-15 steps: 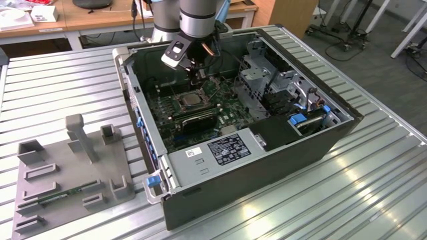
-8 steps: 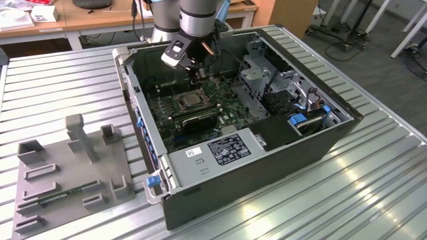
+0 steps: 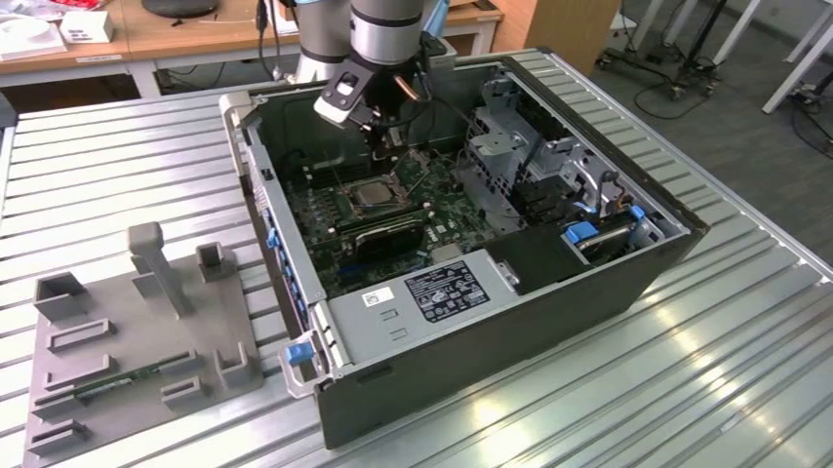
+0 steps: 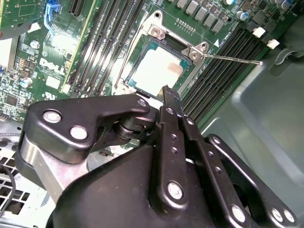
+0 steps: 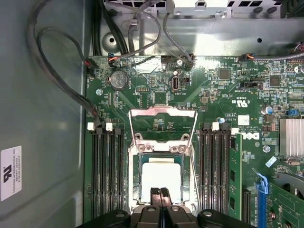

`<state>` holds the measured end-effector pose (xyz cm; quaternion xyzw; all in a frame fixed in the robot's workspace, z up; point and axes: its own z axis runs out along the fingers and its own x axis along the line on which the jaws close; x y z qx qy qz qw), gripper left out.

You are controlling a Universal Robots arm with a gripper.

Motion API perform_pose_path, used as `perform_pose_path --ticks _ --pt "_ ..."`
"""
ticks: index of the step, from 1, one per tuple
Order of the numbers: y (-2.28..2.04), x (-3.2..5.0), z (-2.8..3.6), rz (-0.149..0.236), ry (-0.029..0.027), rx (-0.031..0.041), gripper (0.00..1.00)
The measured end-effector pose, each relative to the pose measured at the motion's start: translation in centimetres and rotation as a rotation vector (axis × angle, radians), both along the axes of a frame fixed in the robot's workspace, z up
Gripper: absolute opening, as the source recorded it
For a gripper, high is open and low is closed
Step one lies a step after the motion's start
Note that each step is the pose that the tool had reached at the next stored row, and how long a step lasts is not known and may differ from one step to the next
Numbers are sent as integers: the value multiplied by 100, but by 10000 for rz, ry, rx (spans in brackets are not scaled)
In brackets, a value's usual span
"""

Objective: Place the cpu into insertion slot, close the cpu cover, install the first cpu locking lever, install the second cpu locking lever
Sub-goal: 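Close the cpu cover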

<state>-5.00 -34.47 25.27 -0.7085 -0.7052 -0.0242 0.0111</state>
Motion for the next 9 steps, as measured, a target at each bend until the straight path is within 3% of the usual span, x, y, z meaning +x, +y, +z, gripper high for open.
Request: perform_pose_path --ticks 9 --pt "0 0 16 0 2 -4 11"
